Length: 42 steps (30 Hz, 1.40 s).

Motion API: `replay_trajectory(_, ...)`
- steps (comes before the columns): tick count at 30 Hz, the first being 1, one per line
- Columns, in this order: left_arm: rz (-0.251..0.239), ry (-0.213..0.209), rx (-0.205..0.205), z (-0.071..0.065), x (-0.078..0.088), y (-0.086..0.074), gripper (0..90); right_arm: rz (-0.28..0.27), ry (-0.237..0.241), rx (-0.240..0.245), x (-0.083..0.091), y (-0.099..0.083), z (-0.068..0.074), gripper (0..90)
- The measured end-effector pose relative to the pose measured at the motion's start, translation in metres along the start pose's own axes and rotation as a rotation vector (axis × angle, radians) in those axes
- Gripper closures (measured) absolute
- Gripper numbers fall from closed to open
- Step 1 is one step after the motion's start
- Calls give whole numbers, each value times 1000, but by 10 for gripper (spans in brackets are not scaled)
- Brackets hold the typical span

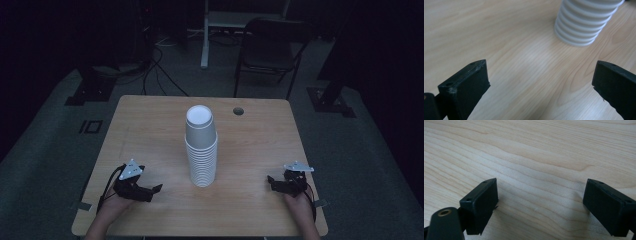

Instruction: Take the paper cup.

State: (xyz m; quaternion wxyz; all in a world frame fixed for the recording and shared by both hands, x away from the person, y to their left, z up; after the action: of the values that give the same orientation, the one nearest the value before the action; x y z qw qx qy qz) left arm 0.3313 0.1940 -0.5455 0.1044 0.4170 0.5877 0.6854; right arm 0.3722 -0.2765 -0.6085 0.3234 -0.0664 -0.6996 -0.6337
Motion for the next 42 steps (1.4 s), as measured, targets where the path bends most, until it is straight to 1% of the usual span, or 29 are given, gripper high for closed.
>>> replay_trajectory(2, -5, -13, -6, -3, -1, 6, 11, 0, 0, 0, 0, 0, 0, 119)
replay_trajectory(3, -9, -26, -6, -4, -1, 9, 11, 0, 0, 0, 0, 0, 0, 119)
replay_trajectory(4, -22, -21, -6, -4, -1, 13, 11, 0, 0, 0, 0, 0, 0, 119)
replay_trajectory(6, -43, -60, -4, -9, 1, 20, 11, 0, 0, 0, 0, 0, 0, 119)
replay_trajectory(7, -57, -66, -1, -10, 1, 24, 11, 0, 0, 0, 0, 0, 0, 120)
replay_trajectory(9, -70, -79, -14, -13, 2, 32, 11, 0, 0, 0, 0, 0, 0, 119)
replay_trajectory(11, -70, -79, -14, -13, 2, 32, 11, 0, 0, 0, 0, 0, 0, 119)
replay_trajectory(12, -113, -118, -16, -20, 3, 48, 11, 0, 0, 0, 0, 0, 0, 119)
replay_trajectory(13, -113, -118, -16, -20, 3, 48, 12, 0, 0, 0, 0, 0, 0, 119)
replay_trajectory(14, -130, -152, -2, -24, 4, 56, 11, 0, 0, 0, 0, 0, 0, 119)
replay_trajectory(15, -144, -149, -8, -24, 4, 61, 11, 0, 0, 0, 0, 0, 0, 120)
replay_trajectory(16, -143, -147, -17, -24, 4, 64, 11, 0, 0, 0, 0, 0, 0, 119)
replay_trajectory(17, -148, -155, -17, -25, 4, 68, 11, 0, 0, 0, 0, 0, 0, 120)
replay_trajectory(21, -172, -156, -36, -27, 4, 82, 11, 0, -1, 0, 0, 0, 0, 120)
replay_trajectory(22, -172, -156, -36, -27, 4, 82, 11, 0, -1, -1, 0, 0, 0, 119)
replay_trajectory(23, -176, -166, -47, -29, 3, 89, 11, 0, -1, -1, 0, 0, 0, 120)
replay_trajectory(24, -175, -171, -56, -30, 2, 92, 11, 0, -1, -1, 0, 0, 0, 120)
replay_trajectory(25, -180, -189, -56, -33, 1, 96, 11, 0, -1, 0, 0, 0, 0, 119)
replay_trajectory(27, -195, -187, -74, -35, 1, 103, 11, 0, -2, -1, 0, 0, 0, 120)
replay_trajectory(29, -210, -199, -74, -37, 0, 111, 11, 0, -3, -1, 0, 0, 0, 120)
replay_trajectory(33, -225, -217, -96, -44, -4, 125, 11, 0, -2, -1, 0, 0, 0, 120)
replay_trajectory(34, -225, -217, -96, -44, -4, 125, 11, 0, -2, -1, 0, 0, 0, 120)
replay_trajectory(35, -235, -226, -98, -46, -5, 129, 11, 0, -2, -1, 0, 0, 0, 119)
replay_trajectory(36, -242, -230, -92, -47, -6, 131, 11, 0, -2, -1, 0, 0, 0, 119)
replay_trajectory(38, -263, -235, -98, -51, -8, 138, 11, 0, -3, -1, 0, 0, 0, 120)
replay_trajectory(41, -266, -241, -99, -52, -9, 140, 11, 0, -3, -1, 0, 0, 0, 120)
replay_trajectory(42, -275, -257, -108, -57, -15, 149, 11, 0, -2, -1, 0, 0, 0, 120)
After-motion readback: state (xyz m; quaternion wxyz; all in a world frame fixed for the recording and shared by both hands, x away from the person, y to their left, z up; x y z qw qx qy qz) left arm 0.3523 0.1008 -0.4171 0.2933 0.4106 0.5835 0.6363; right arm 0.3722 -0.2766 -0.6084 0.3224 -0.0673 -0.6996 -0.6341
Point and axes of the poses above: each handheld gripper's, and its own axes: x roughly backward along the jaws, y roughly out of its top, z roughly to its left, the point moved 8 cm from there along -x, roughly forward along the jaws, and after that the axes turned 11 degrees about -z, right-handed, at the moved point
